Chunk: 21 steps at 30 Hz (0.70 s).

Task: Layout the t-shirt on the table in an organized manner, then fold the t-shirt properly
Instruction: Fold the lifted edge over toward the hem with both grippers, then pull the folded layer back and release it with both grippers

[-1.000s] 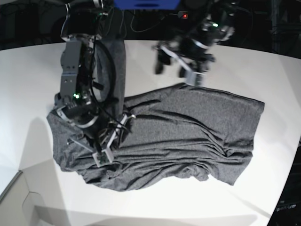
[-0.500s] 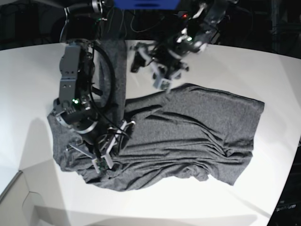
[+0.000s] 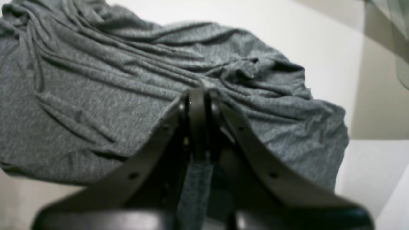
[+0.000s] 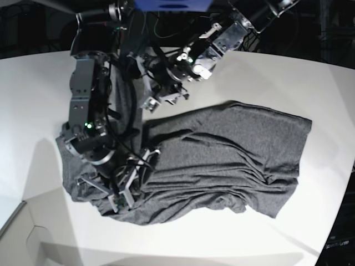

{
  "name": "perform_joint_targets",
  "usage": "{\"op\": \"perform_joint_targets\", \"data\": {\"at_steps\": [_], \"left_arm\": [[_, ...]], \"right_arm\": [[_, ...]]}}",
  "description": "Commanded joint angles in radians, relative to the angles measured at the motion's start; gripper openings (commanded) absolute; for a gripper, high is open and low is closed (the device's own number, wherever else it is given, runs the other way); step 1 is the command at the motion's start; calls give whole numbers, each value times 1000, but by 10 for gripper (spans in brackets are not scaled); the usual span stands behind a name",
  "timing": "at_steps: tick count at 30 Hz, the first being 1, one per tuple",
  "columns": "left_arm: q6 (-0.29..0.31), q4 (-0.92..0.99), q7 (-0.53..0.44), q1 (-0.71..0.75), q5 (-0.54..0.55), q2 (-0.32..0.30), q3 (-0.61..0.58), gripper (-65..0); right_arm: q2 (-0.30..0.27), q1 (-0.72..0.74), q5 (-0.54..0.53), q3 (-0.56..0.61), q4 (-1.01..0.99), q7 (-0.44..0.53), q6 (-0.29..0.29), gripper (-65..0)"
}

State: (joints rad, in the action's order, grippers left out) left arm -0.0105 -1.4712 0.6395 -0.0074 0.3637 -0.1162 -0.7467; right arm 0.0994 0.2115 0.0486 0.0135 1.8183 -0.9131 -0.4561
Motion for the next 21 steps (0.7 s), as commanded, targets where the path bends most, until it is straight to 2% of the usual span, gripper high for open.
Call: {"op": "perform_joint_targets", "data": {"at_steps": [1,4,5,9,10,13,15,21], "left_arm": [[-4,10,50,-3,11,0,-20,-216],[-4,10,50,-12,11,-6,-33,-239],[-4,4,50,-9,11,-9,-32,-286],[-9,-12,50,-13,11,-84,-26,-602],[-9,-16,50,-13,11,-99,-10,-650],[-7,-70,50,-4,13,-142,83,-629],[-4,-136,50,8,14,-196,145,-650],[-1,-274,50,60,14,-333,324,-649]], "right_arm": [[6,24,-8,1,16,32,0,-650],[4,33,-8,1,16,32,0,-650],[1,38,-8,1,16,32,0,-650],[-3,41,-5,-1,16,33,0,-650],[-14,41,-5,-1,16,35,0,-650],[-28,41,-8,-1,16,36,0,-650],[-30,41,-8,-2,16,36,0,-650],[-50,41,-6,-7,16,39,0,-650]]}}
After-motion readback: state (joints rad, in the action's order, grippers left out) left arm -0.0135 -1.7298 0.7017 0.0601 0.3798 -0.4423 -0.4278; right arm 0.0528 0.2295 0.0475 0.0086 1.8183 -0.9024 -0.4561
